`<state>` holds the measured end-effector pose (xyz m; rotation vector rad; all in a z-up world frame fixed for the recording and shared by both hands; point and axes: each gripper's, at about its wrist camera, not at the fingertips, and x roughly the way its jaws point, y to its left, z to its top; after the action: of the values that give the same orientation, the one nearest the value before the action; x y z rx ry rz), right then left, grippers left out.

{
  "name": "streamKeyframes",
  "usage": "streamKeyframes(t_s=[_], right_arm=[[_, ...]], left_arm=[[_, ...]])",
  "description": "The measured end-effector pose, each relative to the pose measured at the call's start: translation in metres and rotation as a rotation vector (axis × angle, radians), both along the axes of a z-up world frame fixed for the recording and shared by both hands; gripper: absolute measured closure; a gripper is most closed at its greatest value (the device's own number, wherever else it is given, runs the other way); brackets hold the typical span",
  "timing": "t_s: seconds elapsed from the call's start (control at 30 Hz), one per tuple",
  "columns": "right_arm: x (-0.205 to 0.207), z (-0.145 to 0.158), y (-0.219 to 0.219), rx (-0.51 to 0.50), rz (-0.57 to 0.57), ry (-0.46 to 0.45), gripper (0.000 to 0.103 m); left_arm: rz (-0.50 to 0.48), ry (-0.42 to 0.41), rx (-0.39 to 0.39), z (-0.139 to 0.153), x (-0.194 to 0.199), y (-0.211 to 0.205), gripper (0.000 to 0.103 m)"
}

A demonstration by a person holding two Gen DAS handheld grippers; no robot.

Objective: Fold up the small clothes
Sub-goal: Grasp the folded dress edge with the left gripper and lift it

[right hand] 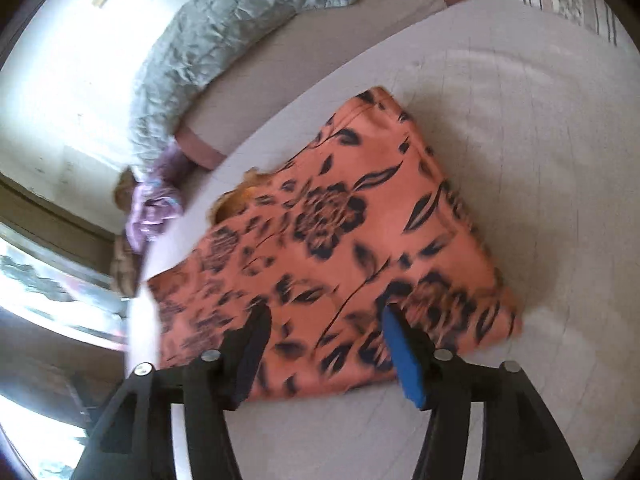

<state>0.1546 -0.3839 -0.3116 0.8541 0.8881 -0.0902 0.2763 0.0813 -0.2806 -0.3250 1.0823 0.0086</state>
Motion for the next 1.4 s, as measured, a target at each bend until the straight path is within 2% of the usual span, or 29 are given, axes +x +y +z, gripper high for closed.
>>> streamKeyframes(t_s=[0.07,0.13,0.2,0.27,0.33,0.4,0.53,0.57,0.6,0.7,0.8,0.87,0.93,0.97,1.03,1.17,1.4], right_arm=[[-0.015,-0.005,0.002,0.046,-0.016,-0.003,0.037],[-0.029,-0.021,0.003,0.135,-0.059,-0.001,0.034],[-0.043,-0.038,-0.001,0.23,-0.123,0.011,0.034],[-0.047,-0.046,-0.004,0.272,-0.159,0.002,0.033],[-0.045,-0.051,-0.007,0.294,-0.183,-0.019,0.033],[-0.043,-0.056,-0.01,0.309,-0.214,-0.026,0.033],[-0.033,-0.083,-0.019,0.409,-0.282,-0.002,0.033],[-0.031,-0.087,-0.02,0.422,-0.3,-0.01,0.033],[-0.029,-0.087,-0.022,0.419,-0.321,-0.027,0.034],[-0.014,-0.084,-0.025,0.354,-0.35,-0.06,0.034],[0.0,-0.085,-0.027,0.344,-0.358,-0.073,0.033],[0.006,-0.084,-0.028,0.318,-0.366,-0.068,0.04],[0.012,-0.086,-0.028,0.258,-0.353,-0.021,0.077],[0.014,-0.088,-0.027,0.256,-0.355,-0.016,0.082],[0.013,-0.082,-0.025,0.219,-0.353,-0.031,0.084],[0.015,-0.049,-0.008,0.045,-0.309,-0.103,0.087],[-0.002,-0.03,-0.002,-0.032,-0.311,-0.142,0.088]], left_arm=[[-0.009,0.006,-0.044,-0.002,-0.02,-0.007,0.022],[-0.024,0.024,-0.103,-0.007,-0.033,-0.015,0.022],[-0.05,0.034,-0.179,-0.012,-0.034,-0.024,0.022],[-0.05,0.018,-0.203,-0.014,-0.03,-0.029,0.022],[-0.025,0.018,-0.233,-0.019,-0.025,-0.03,0.022],[0.007,0.046,-0.298,-0.03,-0.018,-0.028,0.022],[0.076,-0.008,-0.341,-0.031,-0.013,-0.028,0.024],[0.087,-0.014,-0.355,-0.033,-0.01,-0.028,0.029],[0.102,-0.02,-0.365,-0.034,-0.008,-0.027,0.031],[0.128,-0.032,-0.368,-0.036,-0.004,-0.022,0.059],[0.129,-0.032,-0.372,-0.036,-0.004,-0.015,0.065],[0.122,-0.037,-0.369,-0.035,-0.003,-0.015,0.07],[0.113,-0.047,-0.362,-0.035,-0.002,-0.018,0.076],[0.11,-0.054,-0.362,-0.034,-0.002,-0.02,0.078],[0.098,-0.067,-0.351,-0.032,0.001,-0.024,0.08],[0.077,-0.109,-0.36,-0.021,-0.004,-0.022,0.084],[0.022,-0.164,-0.371,0.006,-0.023,-0.014,0.085]])
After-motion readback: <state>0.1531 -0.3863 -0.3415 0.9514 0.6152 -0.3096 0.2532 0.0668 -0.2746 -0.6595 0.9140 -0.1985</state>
